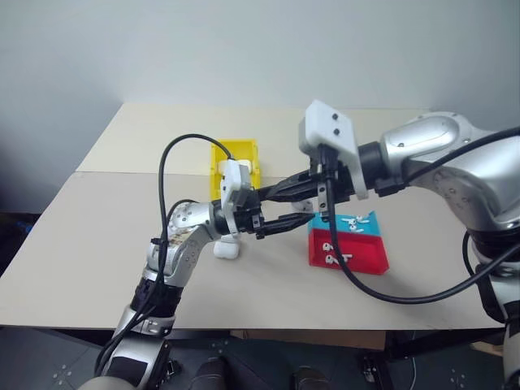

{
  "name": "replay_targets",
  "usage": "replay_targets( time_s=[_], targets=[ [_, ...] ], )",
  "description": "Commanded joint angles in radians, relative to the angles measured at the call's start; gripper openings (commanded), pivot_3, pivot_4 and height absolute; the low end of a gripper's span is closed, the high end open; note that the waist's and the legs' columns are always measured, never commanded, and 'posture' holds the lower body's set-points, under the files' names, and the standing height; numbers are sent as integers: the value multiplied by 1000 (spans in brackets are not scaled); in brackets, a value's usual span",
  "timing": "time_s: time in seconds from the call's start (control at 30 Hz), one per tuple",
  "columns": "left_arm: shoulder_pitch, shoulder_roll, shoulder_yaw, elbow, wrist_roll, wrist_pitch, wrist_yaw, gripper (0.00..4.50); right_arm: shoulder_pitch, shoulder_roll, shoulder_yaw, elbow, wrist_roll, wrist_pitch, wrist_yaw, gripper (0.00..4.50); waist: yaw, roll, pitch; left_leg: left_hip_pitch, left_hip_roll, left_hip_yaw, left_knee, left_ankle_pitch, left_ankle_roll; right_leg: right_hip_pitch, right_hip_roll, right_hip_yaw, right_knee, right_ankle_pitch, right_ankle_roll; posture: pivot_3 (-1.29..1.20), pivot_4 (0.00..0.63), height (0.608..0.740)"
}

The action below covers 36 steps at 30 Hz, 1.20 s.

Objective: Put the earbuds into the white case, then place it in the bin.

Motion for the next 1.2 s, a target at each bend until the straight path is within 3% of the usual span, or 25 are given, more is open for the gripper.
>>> replay_targets(
  time_s=[0.03, 0.23, 0.43, 0.73, 1.0, 1.2],
  targets=[
    [9, 5, 42, -70, -27, -28, 13, 2787, 21, -43, -28, 24, -74, -28, 46, 34, 0, 0, 0, 0, 0, 0, 0, 0, 0, 0, 0, 0, 0, 0, 0, 0, 150, 740],
    [52, 30, 68, -131, -40, -7, 43, 2787, 86, -78, -138, 27, -73, -6, 59, 34, 0, 0, 0, 0, 0, 0, 0, 0, 0, 0, 0, 0, 0, 0, 0, 0, 150, 740],
    [68, 44, 103, -167, -49, 16, 102, 2787, 181, -35, -247, 6, -52, 6, -5, 34, 0, 0, 0, 0, 0, 0, 0, 0, 0, 1, 0, 0, 0, 0, 0, 0, 150, 740],
    [58, 61, 178, -168, -19, 18, 260, 2787, 258, -7, -502, 19, 62, 69, -82, 34, 4, 0, 0, 0, 0, 0, 0, 0, 0, 1, 0, -1, 0, 0, 0, 0, 150, 740],
    [-146, 0, 215, 146, 302, -67, 743, 2787, 578, 21, -546, -195, -4, -89, -160, 34, 20, -1, 0, 0, -1, -1, 2, 0, 0, 3, 0, -1, 0, 1, 2, 0, 150, 740],
    [-257, -30, 189, 429, 399, -176, 812, 2787, 609, 92, -562, -222, 31, -58, -261, 34, 20, -1, 0, 0, -1, -1, 2, 0, 0, 2, 0, -1, 0, 1, 2, 0, 150, 740]
  ],
)
